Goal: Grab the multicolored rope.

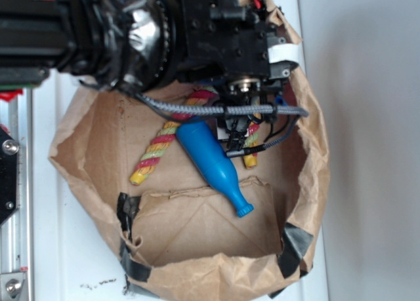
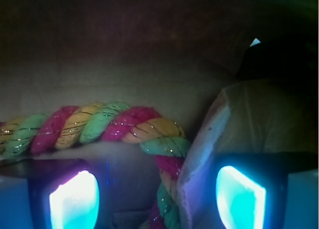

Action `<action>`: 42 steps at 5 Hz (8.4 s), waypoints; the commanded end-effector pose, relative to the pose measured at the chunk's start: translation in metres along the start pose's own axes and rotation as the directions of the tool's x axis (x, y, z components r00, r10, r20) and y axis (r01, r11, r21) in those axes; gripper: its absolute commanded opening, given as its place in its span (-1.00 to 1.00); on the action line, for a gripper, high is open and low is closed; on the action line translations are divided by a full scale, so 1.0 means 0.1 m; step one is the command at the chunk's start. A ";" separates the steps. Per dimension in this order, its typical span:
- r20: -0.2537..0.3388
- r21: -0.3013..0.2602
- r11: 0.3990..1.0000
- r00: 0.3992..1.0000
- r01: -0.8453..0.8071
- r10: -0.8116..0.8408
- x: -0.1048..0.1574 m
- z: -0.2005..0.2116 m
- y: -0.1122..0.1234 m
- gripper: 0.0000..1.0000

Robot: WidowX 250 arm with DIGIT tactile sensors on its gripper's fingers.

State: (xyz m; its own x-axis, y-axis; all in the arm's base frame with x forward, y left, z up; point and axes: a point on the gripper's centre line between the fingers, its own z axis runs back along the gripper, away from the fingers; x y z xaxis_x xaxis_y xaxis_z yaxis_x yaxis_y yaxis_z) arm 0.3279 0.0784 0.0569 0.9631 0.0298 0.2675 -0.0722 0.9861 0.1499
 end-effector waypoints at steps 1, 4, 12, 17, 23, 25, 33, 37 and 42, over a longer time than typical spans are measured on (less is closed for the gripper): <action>0.050 0.008 1.000 0.999 0.009 -0.009 0.11 0.15 -0.01 1.00; 0.083 0.065 0.996 0.994 0.065 -0.070 0.09 -0.20 -0.13 -0.47; 0.000 -0.242 0.970 1.000 0.027 -0.028 0.07 1.25 0.21 -1.00; 0.033 -0.183 0.975 0.992 0.124 -0.119 0.09 0.72 -0.03 1.00; 0.183 -0.129 0.947 0.945 0.295 -0.270 0.27 0.02 -0.40 1.00; 0.142 -0.125 0.954 0.957 0.272 -0.254 0.33 0.02 -0.42 1.00; 0.156 -0.113 0.981 0.978 0.156 -0.138 0.66 0.08 0.07 1.00; 0.232 -0.013 0.975 0.950 0.220 -0.211 0.39 -0.24 -0.14 1.00; 0.272 0.011 0.945 0.908 0.327 -0.318 0.19 -0.29 -0.19 1.00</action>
State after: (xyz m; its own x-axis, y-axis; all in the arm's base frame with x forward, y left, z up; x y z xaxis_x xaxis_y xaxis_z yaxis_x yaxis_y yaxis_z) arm 0.3537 0.0609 0.0303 0.8293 -0.3246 0.4549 0.2388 0.9418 0.2367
